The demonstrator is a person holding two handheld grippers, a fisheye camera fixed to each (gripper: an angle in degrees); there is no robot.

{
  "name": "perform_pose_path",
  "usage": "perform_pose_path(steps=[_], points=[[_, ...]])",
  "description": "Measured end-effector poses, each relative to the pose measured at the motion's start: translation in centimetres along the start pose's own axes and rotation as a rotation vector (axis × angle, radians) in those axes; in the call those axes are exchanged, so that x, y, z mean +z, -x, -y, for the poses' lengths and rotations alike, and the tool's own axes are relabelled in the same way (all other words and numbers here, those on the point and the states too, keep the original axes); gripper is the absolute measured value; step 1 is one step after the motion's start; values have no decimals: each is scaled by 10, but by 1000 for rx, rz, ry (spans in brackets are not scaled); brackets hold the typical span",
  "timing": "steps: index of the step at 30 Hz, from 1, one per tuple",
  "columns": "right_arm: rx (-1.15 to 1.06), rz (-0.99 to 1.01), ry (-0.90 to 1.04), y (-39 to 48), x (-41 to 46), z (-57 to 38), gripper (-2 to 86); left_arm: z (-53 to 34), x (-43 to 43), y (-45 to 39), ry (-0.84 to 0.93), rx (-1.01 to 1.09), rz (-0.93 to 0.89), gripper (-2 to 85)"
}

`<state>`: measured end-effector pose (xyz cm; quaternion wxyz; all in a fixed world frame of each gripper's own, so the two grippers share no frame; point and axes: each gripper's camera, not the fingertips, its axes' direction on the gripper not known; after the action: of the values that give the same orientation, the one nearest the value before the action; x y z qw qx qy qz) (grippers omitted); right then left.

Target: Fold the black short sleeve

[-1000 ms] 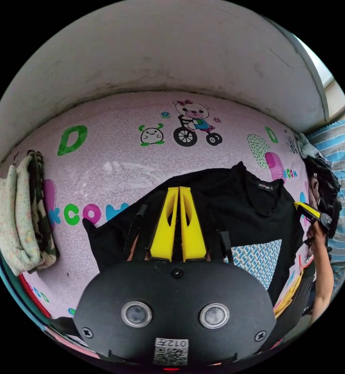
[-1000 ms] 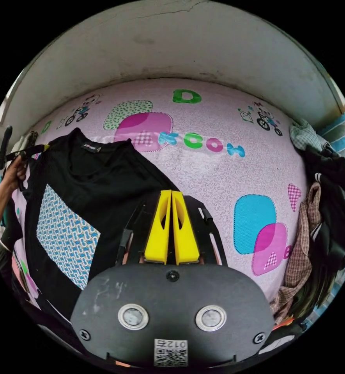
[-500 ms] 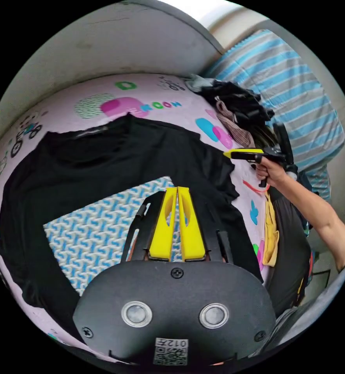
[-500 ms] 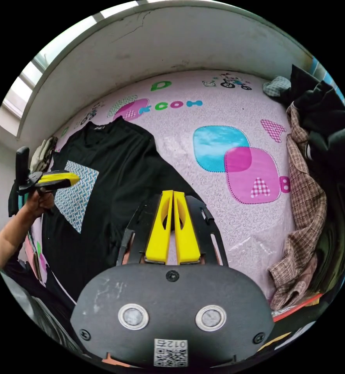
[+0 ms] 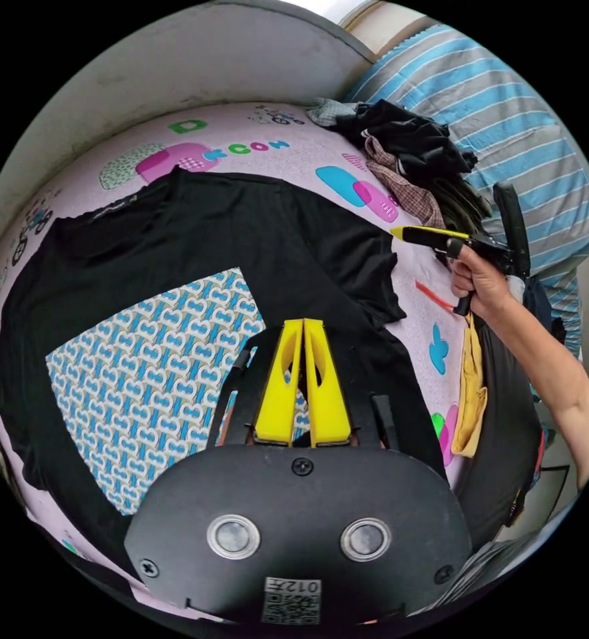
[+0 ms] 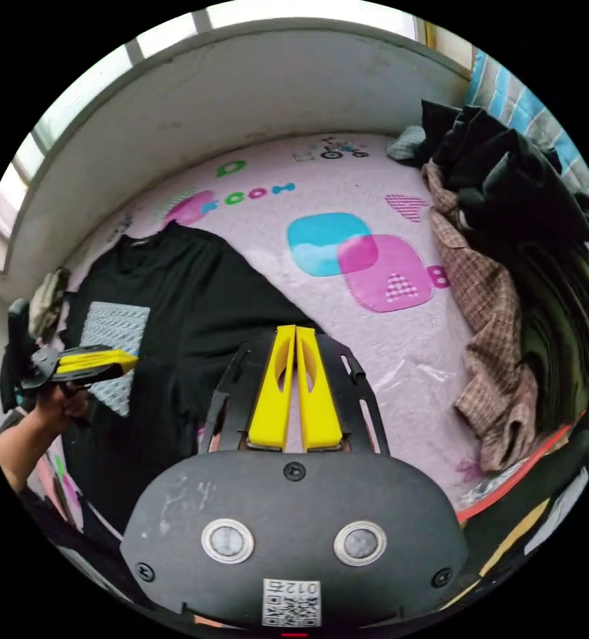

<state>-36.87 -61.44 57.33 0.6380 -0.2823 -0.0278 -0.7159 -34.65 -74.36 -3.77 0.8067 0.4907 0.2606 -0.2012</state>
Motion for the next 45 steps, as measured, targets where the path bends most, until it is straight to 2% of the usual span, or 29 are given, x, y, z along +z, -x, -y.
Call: perform_pose_path(steps=[2,5,11,15,18,23,30,34,42,45], points=[[-30,212,28,22,-2,-27,-8,-24,-11,1,-6,-23,30,5],[-43,342,70,53,6,-65,-8,-78,-33,21,-36,-124,86,4],[-100,272,120,108,26,-120,-8,-195,-72,77,-80,-417,229,5],[-63,183,144,113,36,-130,-9,-248,-65,93,-16,-546,330,3],[-65,172,137,117,41,-128,-9,-267,-59,91,-12,-526,358,0],[-85,84,205,149,44,-122,-9,-280,-55,77,110,-487,483,-1],[-234,240,421,219,38,-151,-8,-302,-36,17,226,-226,234,-1],[-416,118,568,270,52,-173,-9,-326,-10,-14,394,-79,311,-1],[-446,68,591,310,63,-163,-9,-365,-14,-13,362,-153,290,-1],[-454,20,608,324,63,-160,-9,-369,-14,-16,419,-183,339,-1]])
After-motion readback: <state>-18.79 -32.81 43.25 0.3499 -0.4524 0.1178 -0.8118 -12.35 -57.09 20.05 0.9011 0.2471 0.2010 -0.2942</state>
